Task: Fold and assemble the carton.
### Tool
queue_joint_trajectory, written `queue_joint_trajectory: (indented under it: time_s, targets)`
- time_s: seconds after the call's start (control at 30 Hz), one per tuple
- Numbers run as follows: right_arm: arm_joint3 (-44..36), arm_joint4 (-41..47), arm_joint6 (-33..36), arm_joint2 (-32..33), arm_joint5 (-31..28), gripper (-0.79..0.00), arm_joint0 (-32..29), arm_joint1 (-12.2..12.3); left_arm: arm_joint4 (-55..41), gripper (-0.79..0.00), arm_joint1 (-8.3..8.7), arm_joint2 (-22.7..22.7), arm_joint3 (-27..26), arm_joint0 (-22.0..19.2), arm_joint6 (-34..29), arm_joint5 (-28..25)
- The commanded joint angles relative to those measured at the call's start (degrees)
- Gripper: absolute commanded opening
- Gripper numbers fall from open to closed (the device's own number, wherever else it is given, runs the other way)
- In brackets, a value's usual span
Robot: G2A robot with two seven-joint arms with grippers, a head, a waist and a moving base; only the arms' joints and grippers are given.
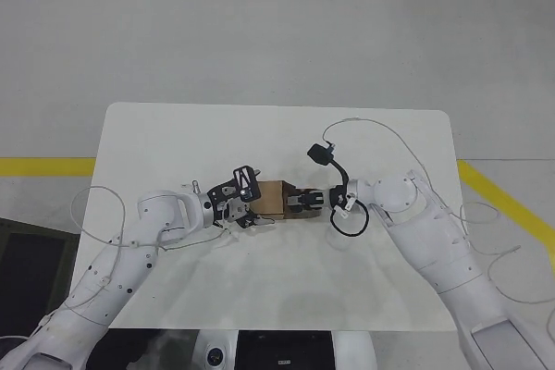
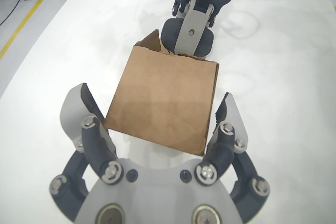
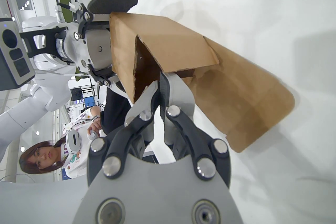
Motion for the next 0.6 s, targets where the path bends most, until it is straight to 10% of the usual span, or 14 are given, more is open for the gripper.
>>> queue_joint_trajectory:
  time_s: [0.0,0.57]
  targets:
    - [1.00,0.62,-0.21,-0.90,-0.52,-0.785,0.68,-0.37,0.20,0.000,-0.01,-0.06,-0.13,0.18,0.01,-0.16]
    - [8.08,5.12,-1.39,-5.57,-5.48,-0.785,4.13,-2.93,1.73,0.000,-0.16,-0.73,-0.70,1.11,0.44,-0.70]
